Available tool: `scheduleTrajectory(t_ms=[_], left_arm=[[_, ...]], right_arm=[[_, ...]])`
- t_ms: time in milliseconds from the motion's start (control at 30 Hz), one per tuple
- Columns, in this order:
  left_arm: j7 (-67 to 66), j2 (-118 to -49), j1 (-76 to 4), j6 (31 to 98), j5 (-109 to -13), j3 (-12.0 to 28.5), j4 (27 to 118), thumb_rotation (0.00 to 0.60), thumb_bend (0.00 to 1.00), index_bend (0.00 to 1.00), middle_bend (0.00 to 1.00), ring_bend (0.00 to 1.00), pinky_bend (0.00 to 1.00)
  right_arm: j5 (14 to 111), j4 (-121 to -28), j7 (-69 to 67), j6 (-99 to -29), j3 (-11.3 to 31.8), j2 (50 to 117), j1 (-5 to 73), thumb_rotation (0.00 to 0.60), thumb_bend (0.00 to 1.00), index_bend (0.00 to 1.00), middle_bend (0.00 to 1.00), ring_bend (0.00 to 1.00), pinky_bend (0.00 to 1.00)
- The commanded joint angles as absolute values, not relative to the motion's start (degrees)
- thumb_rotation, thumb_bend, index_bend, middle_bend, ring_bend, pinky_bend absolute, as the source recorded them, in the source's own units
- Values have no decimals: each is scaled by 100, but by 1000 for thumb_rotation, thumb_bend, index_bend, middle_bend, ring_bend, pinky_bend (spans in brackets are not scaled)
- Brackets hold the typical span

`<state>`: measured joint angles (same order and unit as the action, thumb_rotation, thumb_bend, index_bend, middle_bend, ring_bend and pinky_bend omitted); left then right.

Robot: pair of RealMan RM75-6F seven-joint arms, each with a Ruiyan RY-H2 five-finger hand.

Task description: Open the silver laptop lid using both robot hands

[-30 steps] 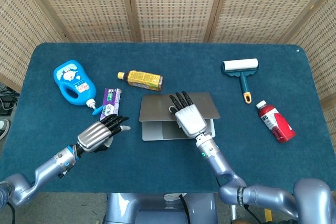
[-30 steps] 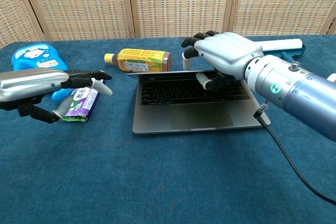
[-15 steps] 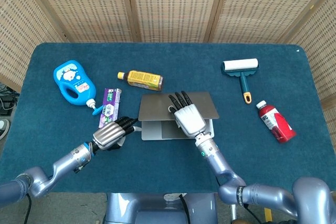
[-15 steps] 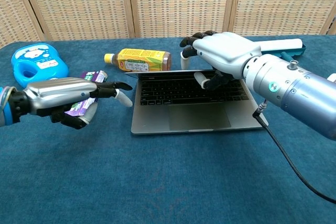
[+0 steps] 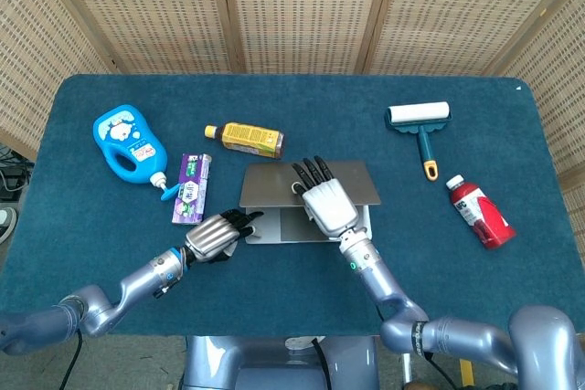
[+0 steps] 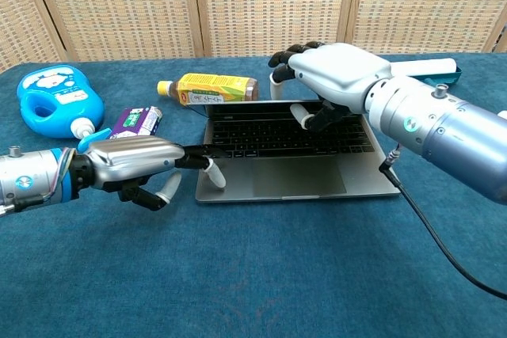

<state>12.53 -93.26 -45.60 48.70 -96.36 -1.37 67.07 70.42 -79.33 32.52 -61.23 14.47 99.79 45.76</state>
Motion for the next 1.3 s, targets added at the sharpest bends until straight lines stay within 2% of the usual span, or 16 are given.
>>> scheduleTrajectory(t_ms=[33,667,867,1300], left_arm=[[1147,-9395,-4614,4810,-9588,-148,6650,600,932,233,29,169,151],[553,-9441,-4791,4446,-9155,-152,6840,600,929,233,29,181,151],[379,-9435,-4818,4380,-9042,-148,6880,600,930,233,29,181,150],[141,-9537,-4880,4218,-8839,-162,6792,600,931,233,29,181,150]], right_arm=[[7038,-7947,3265,-6125,1455,9972,4595,600,755,394,175,42,0],[6929,-7875,3305,-6173,1665,9902,4807,600,737,392,178,44,0],[6927,-7612,3286,-6246,1812,9867,4908,600,675,371,178,46,0],[6610,-7228,3202,-6306,2258,9522,5060,600,660,364,179,50,0]])
